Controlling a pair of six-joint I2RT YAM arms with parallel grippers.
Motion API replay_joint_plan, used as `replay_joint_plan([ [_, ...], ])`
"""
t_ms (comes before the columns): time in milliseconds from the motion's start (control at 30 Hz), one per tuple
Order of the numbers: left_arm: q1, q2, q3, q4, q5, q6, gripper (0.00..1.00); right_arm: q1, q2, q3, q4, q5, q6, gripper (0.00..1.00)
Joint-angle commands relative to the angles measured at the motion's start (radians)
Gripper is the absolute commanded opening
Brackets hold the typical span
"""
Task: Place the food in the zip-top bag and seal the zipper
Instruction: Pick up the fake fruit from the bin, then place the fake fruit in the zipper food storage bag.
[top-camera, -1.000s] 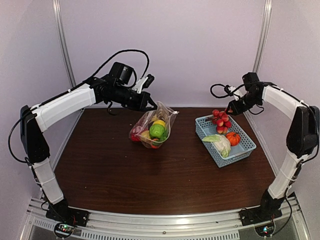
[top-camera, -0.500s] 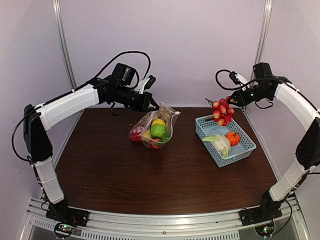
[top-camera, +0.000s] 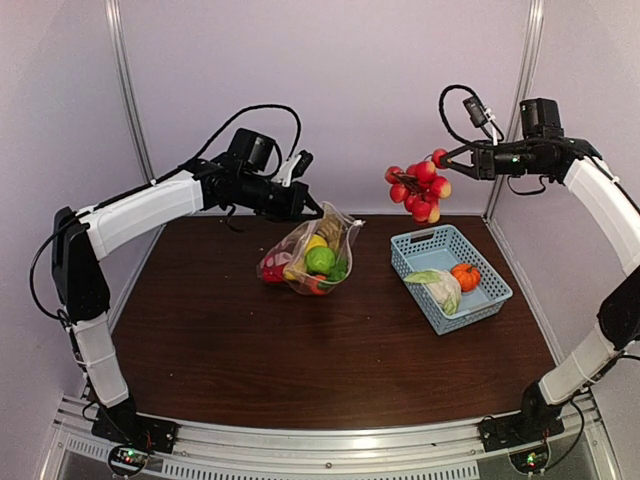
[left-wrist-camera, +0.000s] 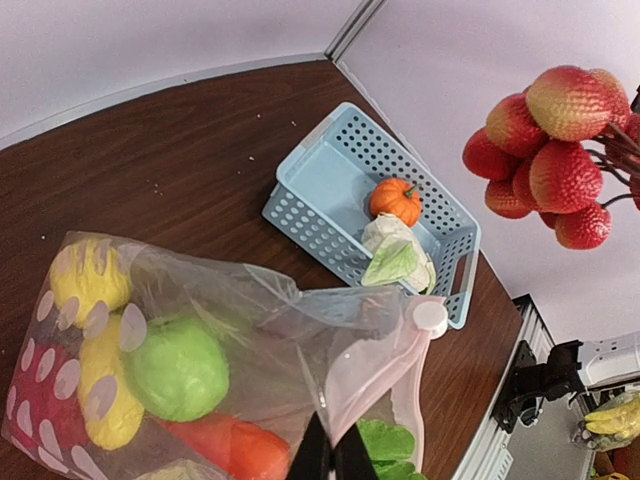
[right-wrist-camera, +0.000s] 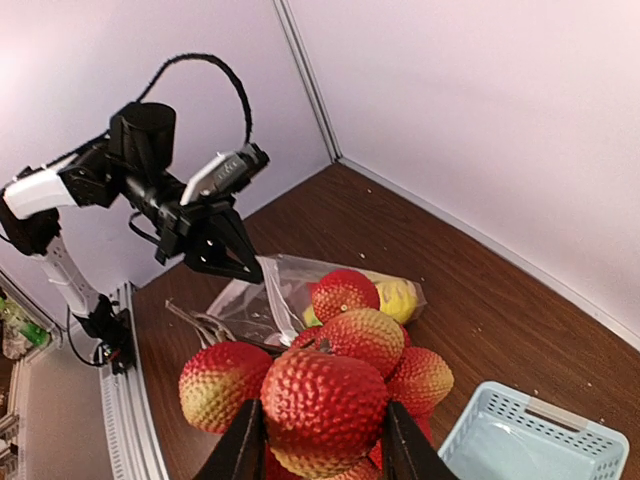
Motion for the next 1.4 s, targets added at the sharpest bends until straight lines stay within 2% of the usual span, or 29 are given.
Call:
replay_joint_plan([
  [0, 0.001, 0.018, 0.033, 0.061, 0.019, -0.026, 0.00, 0.032, -0.013, 0.003, 0.277, -0.207, 0.255, 0.16],
  [167, 0.001, 0.022, 0.027, 0.085, 0.030, -0.049, 0.00, 0.076, -0.013, -0.096, 0.852, -0.299, 0.714, 0.16],
  [267, 0.001, 0.025, 0.026, 0.100, 0.039, -0.064, 0.00, 0.116, 0.014, -0.105, 1.019, -0.316, 0.860, 0.16],
  [633, 0.006, 0.024, 0.059, 0.105, 0.045, -0.089, 0.00, 0.297, 0.078, -0.128, 1.031, -0.323, 0.865, 0.15],
  [933, 0.020, -0.020, 0.065, 0.164, 0.126, -0.176, 0.00, 0.325, 0.105, -0.214, 1.019, -0.329, 0.814, 0.15],
  [1133, 0.020, -0.057, 0.044, 0.221, 0.153, -0.232, 0.00, 0.331, 0.158, -0.265, 0.869, -0.297, 0.671, 0.15],
  [1267, 0.020, -0.068, 0.036, 0.241, 0.169, -0.251, 0.00, 0.338, 0.198, -0.250, 0.709, -0.273, 0.531, 0.15],
  [1367, 0.021, -0.078, 0.028, 0.246, 0.160, -0.255, 0.00, 0.345, 0.217, -0.210, 0.529, -0.238, 0.386, 0.14],
])
